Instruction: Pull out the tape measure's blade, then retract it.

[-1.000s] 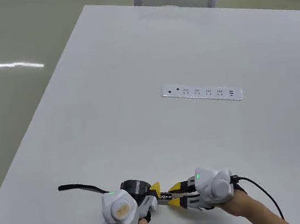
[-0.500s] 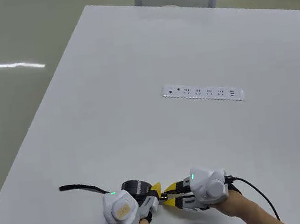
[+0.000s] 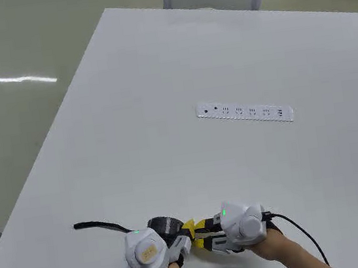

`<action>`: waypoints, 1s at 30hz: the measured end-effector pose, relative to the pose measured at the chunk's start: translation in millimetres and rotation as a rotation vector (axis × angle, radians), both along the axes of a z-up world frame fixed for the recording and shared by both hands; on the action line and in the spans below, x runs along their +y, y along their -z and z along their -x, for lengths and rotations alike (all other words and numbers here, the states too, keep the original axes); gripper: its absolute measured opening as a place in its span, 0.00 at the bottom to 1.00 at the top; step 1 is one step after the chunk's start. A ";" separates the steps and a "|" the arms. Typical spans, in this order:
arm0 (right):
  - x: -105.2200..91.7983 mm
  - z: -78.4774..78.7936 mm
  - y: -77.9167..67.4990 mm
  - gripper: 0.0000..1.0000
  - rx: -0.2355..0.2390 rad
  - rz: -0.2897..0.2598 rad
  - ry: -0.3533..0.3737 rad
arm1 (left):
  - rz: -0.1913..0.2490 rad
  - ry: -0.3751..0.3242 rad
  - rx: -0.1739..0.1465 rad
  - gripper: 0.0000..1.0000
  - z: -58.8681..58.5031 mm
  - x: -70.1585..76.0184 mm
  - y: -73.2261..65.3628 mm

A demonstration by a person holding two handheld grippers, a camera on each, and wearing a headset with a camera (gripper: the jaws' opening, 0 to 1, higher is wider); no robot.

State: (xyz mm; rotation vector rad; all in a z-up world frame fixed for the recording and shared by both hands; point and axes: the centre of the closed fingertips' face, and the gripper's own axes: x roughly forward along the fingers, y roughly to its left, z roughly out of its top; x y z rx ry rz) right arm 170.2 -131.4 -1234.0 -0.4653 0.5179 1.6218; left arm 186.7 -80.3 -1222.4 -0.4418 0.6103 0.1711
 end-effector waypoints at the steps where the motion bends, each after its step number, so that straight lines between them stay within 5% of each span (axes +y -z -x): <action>1: -0.4 -0.2 1.7 0.12 -0.003 0.009 -0.006 | -0.006 0.007 0.006 0.67 0.2 -0.9 1.3; 30: -2.9 -4.9 3.2 0.19 -0.002 0.019 0.039 | -0.010 0.031 0.027 0.69 1.2 -3.4 1.7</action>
